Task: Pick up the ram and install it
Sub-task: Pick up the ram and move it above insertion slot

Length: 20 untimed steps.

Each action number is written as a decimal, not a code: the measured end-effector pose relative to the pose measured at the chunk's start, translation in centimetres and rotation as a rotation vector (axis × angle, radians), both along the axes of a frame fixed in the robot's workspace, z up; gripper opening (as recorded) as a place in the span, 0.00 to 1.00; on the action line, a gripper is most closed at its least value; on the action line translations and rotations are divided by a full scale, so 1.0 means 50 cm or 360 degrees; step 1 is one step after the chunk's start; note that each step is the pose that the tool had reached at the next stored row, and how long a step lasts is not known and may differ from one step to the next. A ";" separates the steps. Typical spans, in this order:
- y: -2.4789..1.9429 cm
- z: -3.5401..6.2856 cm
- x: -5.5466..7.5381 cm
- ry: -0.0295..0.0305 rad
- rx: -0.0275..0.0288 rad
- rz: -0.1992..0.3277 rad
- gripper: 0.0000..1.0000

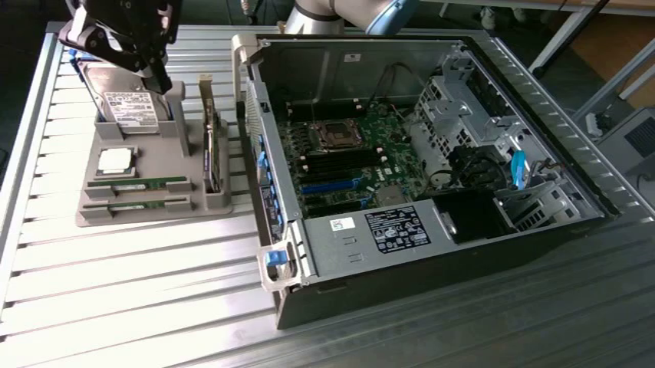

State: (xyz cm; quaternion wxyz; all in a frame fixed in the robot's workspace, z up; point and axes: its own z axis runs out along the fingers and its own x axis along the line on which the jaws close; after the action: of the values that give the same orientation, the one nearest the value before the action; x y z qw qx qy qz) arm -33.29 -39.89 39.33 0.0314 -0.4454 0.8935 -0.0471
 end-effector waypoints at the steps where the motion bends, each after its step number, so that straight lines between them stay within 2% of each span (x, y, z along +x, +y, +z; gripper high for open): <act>1: 0.0000 0.000 0.000 0.00000 0.00000 0.0022 0.09; 20: 0.0000 0.000 0.000 -0.00001 0.00001 0.0319 0.09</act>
State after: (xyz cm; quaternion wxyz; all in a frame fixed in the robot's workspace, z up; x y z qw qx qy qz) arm -33.29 -39.89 39.32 0.0360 -0.5326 0.8445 -0.0437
